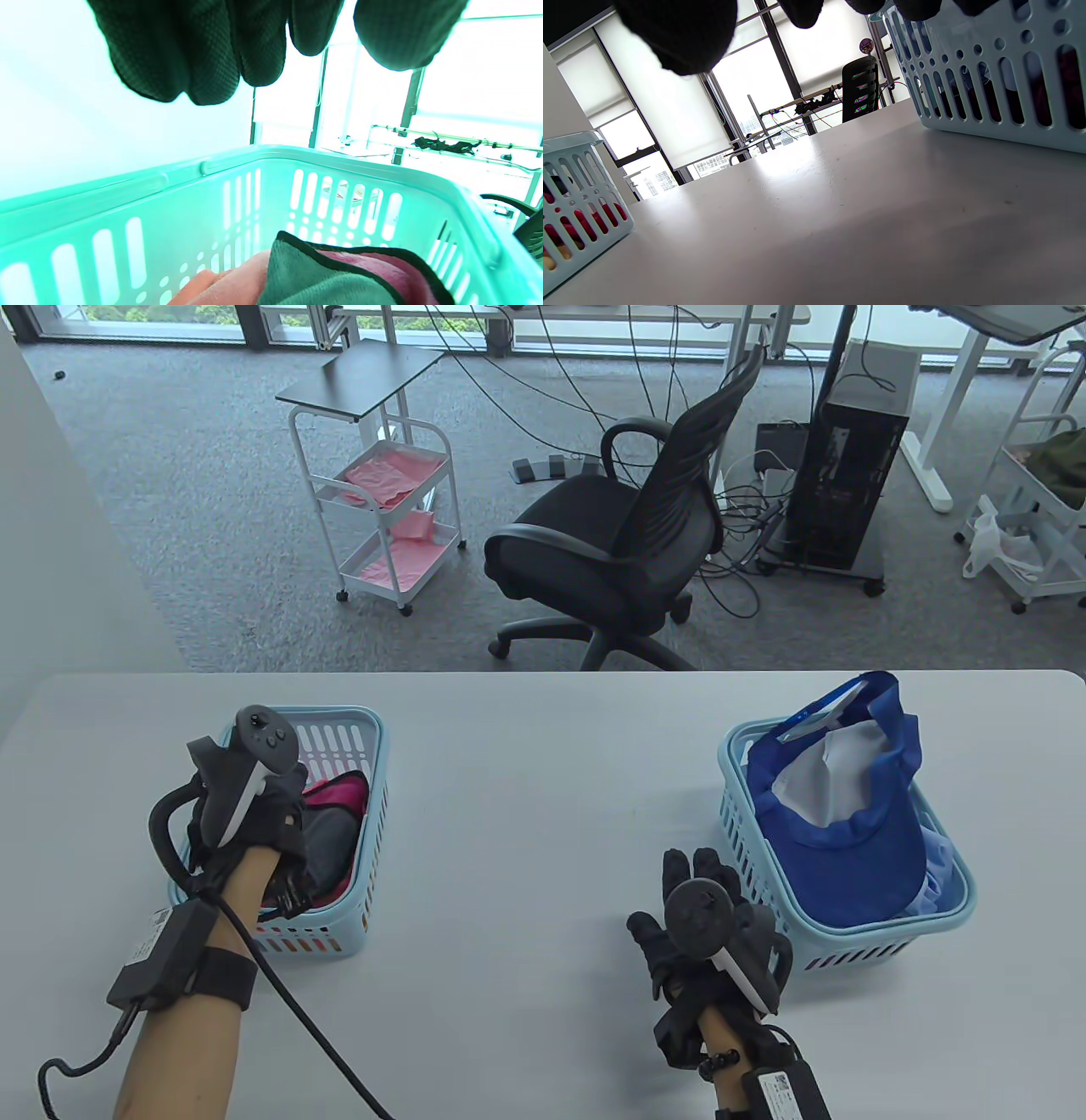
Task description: Sort apparel and towels into hand baskets
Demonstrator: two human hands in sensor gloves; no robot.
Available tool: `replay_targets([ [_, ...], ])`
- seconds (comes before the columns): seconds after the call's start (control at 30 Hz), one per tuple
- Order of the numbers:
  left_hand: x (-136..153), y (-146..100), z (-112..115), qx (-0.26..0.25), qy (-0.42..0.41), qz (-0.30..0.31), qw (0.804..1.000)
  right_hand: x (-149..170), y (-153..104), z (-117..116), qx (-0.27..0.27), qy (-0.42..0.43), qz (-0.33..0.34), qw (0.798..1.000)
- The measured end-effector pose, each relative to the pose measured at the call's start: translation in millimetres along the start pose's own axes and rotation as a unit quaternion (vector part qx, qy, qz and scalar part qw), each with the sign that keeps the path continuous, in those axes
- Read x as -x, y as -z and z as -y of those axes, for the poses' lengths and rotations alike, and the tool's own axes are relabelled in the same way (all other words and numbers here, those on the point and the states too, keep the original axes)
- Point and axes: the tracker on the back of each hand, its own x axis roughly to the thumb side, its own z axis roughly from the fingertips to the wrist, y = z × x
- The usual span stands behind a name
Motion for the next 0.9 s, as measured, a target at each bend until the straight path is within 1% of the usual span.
replay_targets([
  [0.13,-7.5,-15.4,-9.0,-0.017,-0.014,0.041,0.999,-1.4,0.2,-0.4,-0.001,-0.004,0.003,1.000],
  [0.27,-24.8,-47.7,-20.6,-0.045,-0.018,0.111,0.993,-3.4,0.1,-0.8,-0.001,-0.011,0.008,1.000],
  [0.33,-34.1,-63.4,-21.1,-0.054,-0.020,0.143,0.988,-5.4,-0.7,-1.4,-0.002,-0.019,0.013,1.000],
  [0.4,-44.0,-78.9,-16.6,-0.061,-0.019,0.177,0.982,-7.5,-1.6,-2.5,-0.005,-0.023,0.019,1.000],
  [0.5,-58.9,-103.7,1.3,-0.059,-0.006,0.241,0.969,-9.9,-3.3,-4.0,-0.014,-0.023,0.028,0.999],
  [0.53,-63.9,-112.7,11.0,-0.059,-0.001,0.259,0.964,-10.5,-3.8,-4.5,-0.014,-0.023,0.029,0.999],
  [0.57,-66.6,-118.3,17.8,-0.062,0.001,0.267,0.962,-11.0,-4.0,-5.0,-0.015,-0.025,0.030,0.999],
  [0.67,-78.6,-139.3,49.3,-0.081,0.022,0.300,0.950,-12.5,-4.8,-8.4,-0.021,-0.031,0.035,0.999],
  [0.77,-90.2,-158.5,83.8,-0.114,0.065,0.328,0.936,-13.7,-5.6,-9.9,-0.017,-0.047,0.037,0.998],
  [0.83,-94.3,-167.4,105.7,-0.131,0.080,0.339,0.928,-13.6,-6.1,-10.0,-0.013,-0.047,0.038,0.998],
  [0.87,-97.9,-170.4,116.4,-0.132,0.102,0.352,0.921,-13.1,-5.3,-10.6,-0.009,-0.048,0.037,0.998],
  [0.9,-99.2,-171.0,120.5,-0.127,0.129,0.364,0.914,-12.9,-4.8,-11.0,-0.010,-0.049,0.035,0.998],
])
